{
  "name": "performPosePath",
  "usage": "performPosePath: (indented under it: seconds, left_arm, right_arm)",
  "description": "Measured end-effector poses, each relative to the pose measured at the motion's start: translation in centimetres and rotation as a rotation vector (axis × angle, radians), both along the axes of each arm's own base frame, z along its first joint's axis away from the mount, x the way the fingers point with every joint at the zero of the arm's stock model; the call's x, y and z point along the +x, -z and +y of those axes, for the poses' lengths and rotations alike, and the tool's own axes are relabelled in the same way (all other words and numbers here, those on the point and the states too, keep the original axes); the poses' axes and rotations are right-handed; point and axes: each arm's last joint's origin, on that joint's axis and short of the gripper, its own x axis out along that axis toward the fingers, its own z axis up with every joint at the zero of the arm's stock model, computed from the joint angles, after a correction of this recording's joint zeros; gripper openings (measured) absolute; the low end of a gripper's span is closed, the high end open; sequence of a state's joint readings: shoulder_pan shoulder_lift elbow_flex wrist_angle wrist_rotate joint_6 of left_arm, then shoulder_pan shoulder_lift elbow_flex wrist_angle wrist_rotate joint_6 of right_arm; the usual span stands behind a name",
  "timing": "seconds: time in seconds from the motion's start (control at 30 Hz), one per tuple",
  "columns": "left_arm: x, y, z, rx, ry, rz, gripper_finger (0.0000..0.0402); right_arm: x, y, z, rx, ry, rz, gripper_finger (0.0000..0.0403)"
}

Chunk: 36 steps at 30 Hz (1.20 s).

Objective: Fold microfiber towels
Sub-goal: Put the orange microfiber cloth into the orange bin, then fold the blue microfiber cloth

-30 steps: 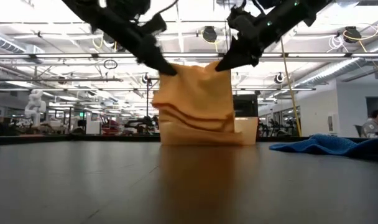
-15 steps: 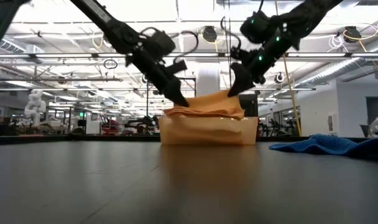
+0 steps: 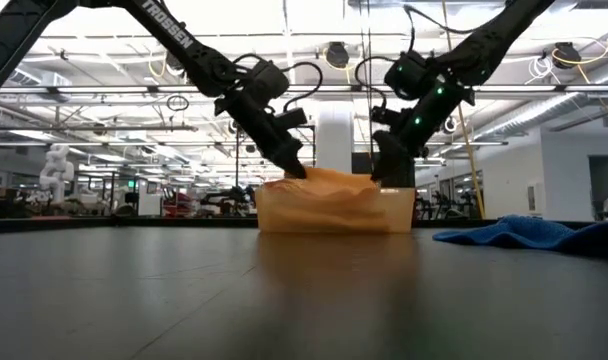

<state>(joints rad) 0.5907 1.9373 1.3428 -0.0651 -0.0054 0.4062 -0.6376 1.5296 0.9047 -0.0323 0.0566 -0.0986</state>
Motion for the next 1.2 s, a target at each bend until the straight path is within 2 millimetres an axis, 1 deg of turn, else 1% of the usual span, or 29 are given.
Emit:
performPosePath:
  seconds: [0.1, 0.17, 0.23, 0.3, 0.37, 0.43, 0.53, 0.57, 0.6, 0.7, 0.77, 0.83, 0.87, 0.97, 1.03, 1.1, 1.2]
  left_arm:
    - [0.3, -1.0, 0.2, 0.003, -0.002, 0.009, 0.0165]
    - [0.5, -1.9, 0.1, 0.001, -0.007, 0.032, 0.0195]
    - [0.2, -3.6, -0.3, -0.012, -0.026, 0.072, 0.022]
    - [0.1, -6.0, -0.9, -0.007, -0.03, 0.062, 0.0237]
    - [-0.6, -8.1, -2.1, -0.013, -0.016, 0.063, 0.0247]
    - [-1.2, -10.2, -3.5, 0.006, 0.003, 0.024, 0.0249]
    - [-2.5, -12.7, -6.4, -0.015, 0.031, -0.029, 0.0241]
    - [-2.9, -13.3, -7.6, -0.026, 0.052, -0.065, 0.0236]
    - [-3.3, -13.5, -8.9, -0.044, 0.085, -0.083, 0.0231]
    - [-3.7, -12.5, -13.1, -0.058, 0.196, -0.125, 0.021]
    - [-4.0, -10.8, -16.0, -0.082, 0.263, -0.131, 0.0196]
    - [-4.1, -9.5, -18.3, -0.105, 0.311, -0.2, 0.0183]
    - [-4.2, -8.5, -19.5, -0.126, 0.332, -0.22, 0.0178]
    - [-4.1, -5.7, -22.8, -0.18, 0.399, -0.326, 0.0166]
    - [-4.2, -3.9, -24.7, -0.213, 0.446, -0.393, 0.0163]
    - [-4.3, -2.5, -26.3, -0.233, 0.489, -0.467, 0.0162]
    - [-4.7, -0.5, -28.1, -0.252, 0.545, -0.51, 0.0161]
  right_arm:
    - [-0.7, -1.8, 0.6, -0.022, -0.004, -0.031, 0.0142]
    - [-1.4, -3.3, 1.5, -0.029, -0.012, -0.045, 0.0157]
    - [-2.1, -4.9, 2.8, -0.041, -0.036, -0.066, 0.0167]
    - [-2.9, -6.4, 4.6, -0.048, -0.079, -0.075, 0.0171]
    - [-3.4, -7.4, 6.4, -0.056, -0.14, -0.076, 0.0172]
    - [-3.6, -7.7, 8.4, -0.024, -0.203, -0.046, 0.0171]
    - [-3.7, -7.2, 11.5, 0.073, -0.284, 0.025, 0.017]
    - [-3.6, -6.9, 12.5, 0.102, -0.31, 0.052, 0.017]
    - [-3.6, -6.6, 13.6, 0.131, -0.339, 0.084, 0.017]
    - [-2.8, -5.6, 16.4, 0.197, -0.403, 0.147, 0.017]
    - [-2.3, -4.6, 17.8, 0.233, -0.426, 0.184, 0.017]
    - [-1.8, -3.3, 18.8, 0.258, -0.435, 0.221, 0.0169]
    - [-1.6, -2.5, 19.2, 0.274, -0.43, 0.249, 0.0169]
    - [-1.0, 0.0, 19.5, 0.304, -0.394, 0.304, 0.0169]
    - [-0.6, 1.5, 19.2, 0.298, -0.342, 0.323, 0.0169]
    - [-0.4, 3.0, 18.8, 0.303, -0.291, 0.354, 0.0169]
    - [-0.2, 4.5, 18.1, 0.319, -0.252, 0.379, 0.0169]
